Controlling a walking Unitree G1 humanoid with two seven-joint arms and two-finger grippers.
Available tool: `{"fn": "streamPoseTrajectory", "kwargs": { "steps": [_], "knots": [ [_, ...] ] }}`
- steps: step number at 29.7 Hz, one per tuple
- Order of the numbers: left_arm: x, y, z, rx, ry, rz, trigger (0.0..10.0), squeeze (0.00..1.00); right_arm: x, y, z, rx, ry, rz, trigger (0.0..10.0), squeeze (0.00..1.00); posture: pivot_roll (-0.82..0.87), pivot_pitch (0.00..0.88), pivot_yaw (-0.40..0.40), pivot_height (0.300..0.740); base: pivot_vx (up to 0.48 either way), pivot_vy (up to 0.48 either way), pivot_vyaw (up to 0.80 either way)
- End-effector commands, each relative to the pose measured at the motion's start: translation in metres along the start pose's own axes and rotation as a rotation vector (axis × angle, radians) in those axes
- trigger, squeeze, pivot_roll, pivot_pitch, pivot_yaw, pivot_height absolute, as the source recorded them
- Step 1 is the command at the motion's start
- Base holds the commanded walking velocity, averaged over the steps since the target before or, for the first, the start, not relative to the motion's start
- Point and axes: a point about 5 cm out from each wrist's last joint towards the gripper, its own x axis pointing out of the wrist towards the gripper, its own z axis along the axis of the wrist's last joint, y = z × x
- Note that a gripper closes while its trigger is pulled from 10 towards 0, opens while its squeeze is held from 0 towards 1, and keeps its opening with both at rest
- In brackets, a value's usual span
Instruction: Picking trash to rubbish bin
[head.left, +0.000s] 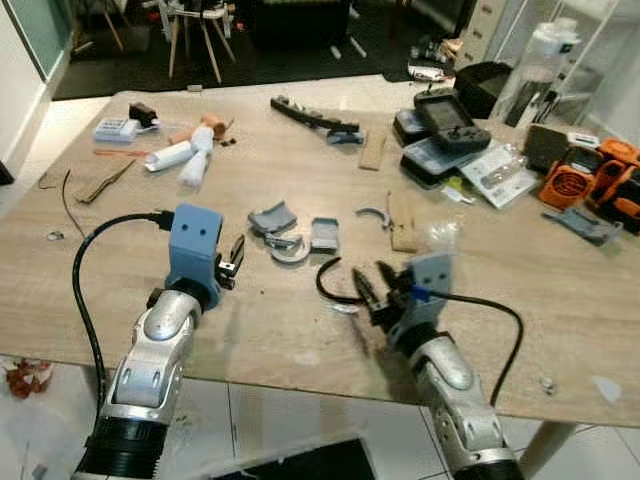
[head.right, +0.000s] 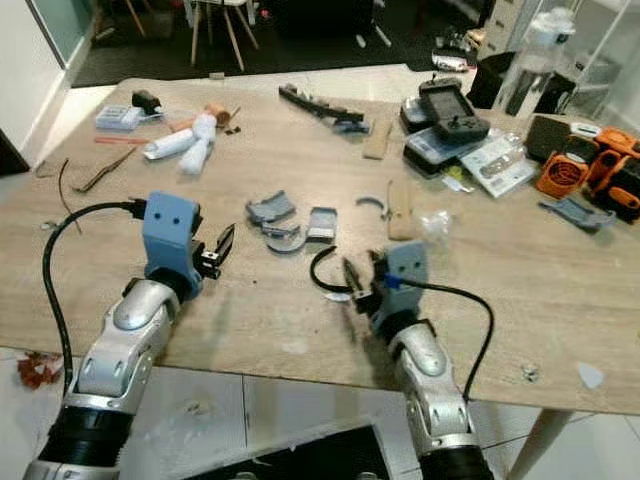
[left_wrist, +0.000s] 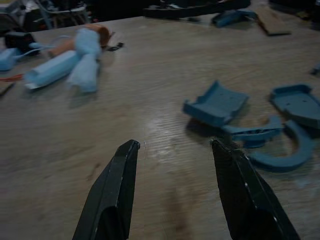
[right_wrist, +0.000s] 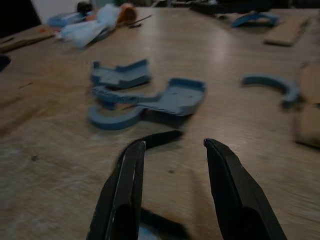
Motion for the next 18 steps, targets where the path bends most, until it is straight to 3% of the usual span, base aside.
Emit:
{"fn": "streamPoseTrajectory", "kwargs": {
  "steps": [1,2,3,4,5,6,7,9,10,12,13,14,18],
  "knots": [
    [-0.003,0.002,-0.007,0.018,0.024,0.003,10.0,0.0,-0.005,0.009,-0.009,0.009,0.057,0.058,10.0,0.0,-0.03,0.149,0.02,0.74,0.0,0.0,0.0],
    [-0.003,0.002,-0.007,0.019,0.024,0.002,10.0,0.0,-0.005,0.012,-0.01,0.009,0.065,0.074,10.0,0.0,-0.03,0.149,0.02,0.74,0.0,0.0,0.0],
    [-0.003,0.002,-0.006,0.021,0.024,0.001,10.0,0.0,-0.006,0.015,-0.011,0.004,0.074,0.098,10.0,0.4,-0.03,0.149,0.02,0.74,0.0,0.0,0.0],
    [-0.003,0.002,-0.006,0.021,0.024,0.001,10.0,0.0,-0.006,0.015,-0.011,0.004,0.074,0.098,10.0,0.4,-0.03,0.149,0.02,0.74,0.0,0.0,0.0],
    [-0.003,0.002,-0.006,0.023,0.024,0.0,10.0,0.0,-0.006,0.019,-0.012,0.005,0.082,0.117,10.0,0.78,-0.03,0.149,0.021,0.74,0.0,0.0,0.0],
    [-0.003,0.002,-0.006,0.023,0.024,0.0,10.0,0.0,-0.006,0.019,-0.012,0.005,0.082,0.117,10.0,0.78,-0.03,0.149,0.021,0.74,0.0,0.0,0.0],
    [-0.003,0.002,-0.006,0.026,0.024,-0.002,10.0,0.0,-0.007,0.024,-0.015,0.004,0.11,0.134,10.0,0.9,-0.03,0.151,0.022,0.74,0.0,0.0,0.0],
    [-0.003,0.002,-0.006,0.027,0.024,-0.002,10.0,0.0,-0.008,0.025,-0.016,0.002,0.12,0.138,10.0,0.91,-0.03,0.152,0.023,0.74,0.0,0.0,0.0],
    [-0.003,0.002,-0.006,0.026,0.024,-0.002,10.0,0.0,-0.008,0.025,-0.017,-0.017,0.131,0.134,10.0,0.78,-0.03,0.154,0.023,0.74,0.0,0.0,0.0],
    [-0.003,0.003,-0.006,0.026,0.024,-0.002,10.0,0.0,-0.007,0.025,-0.018,-0.03,0.137,0.131,10.0,0.78,-0.03,0.154,0.023,0.74,0.0,0.0,0.0],
    [-0.003,0.003,-0.006,0.026,0.024,-0.003,10.0,0.0,-0.007,0.025,-0.018,-0.039,0.139,0.128,10.0,0.09,-0.03,0.155,0.025,0.74,0.0,0.0,0.0],
    [-0.003,0.002,-0.006,0.026,0.023,-0.004,10.0,0.0,-0.007,0.023,-0.018,-0.045,0.142,0.119,10.0,0.0,-0.03,0.155,0.026,0.74,0.0,0.0,0.0],
    [-0.003,0.003,-0.006,0.025,0.023,-0.006,10.0,0.0,-0.006,0.021,-0.018,-0.048,0.151,0.11,10.0,0.0,-0.03,0.155,0.027,0.74,0.0,0.0,0.0]
  ]
}}
